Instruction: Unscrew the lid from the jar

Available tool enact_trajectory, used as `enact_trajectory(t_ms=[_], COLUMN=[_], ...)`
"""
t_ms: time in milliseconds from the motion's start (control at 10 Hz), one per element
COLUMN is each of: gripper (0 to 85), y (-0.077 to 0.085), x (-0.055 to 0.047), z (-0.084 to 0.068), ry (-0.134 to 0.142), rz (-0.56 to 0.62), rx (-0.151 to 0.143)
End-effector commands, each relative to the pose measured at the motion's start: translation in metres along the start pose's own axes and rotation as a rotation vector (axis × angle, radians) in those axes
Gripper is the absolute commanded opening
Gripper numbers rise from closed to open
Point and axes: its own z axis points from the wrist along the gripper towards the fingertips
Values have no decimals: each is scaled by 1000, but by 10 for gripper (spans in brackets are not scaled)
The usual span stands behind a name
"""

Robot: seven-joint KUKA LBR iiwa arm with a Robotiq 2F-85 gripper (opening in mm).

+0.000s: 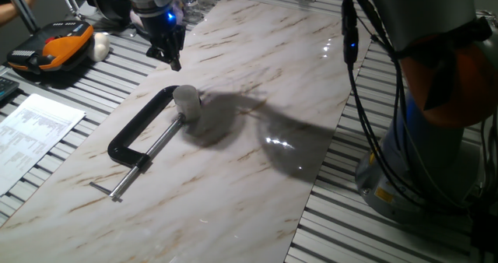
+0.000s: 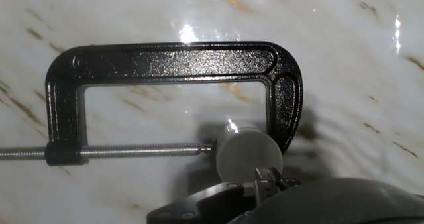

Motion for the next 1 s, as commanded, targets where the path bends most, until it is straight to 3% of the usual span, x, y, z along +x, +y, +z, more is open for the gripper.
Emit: enact_trajectory(t_ms=[0,600,900], gripper=[0,0,0], y=[0,1,0], x=[0,0,-3], z=[0,8,24], ry=[0,-24,-52], rz=[-1,8,7], rx=[-5,-23,-17])
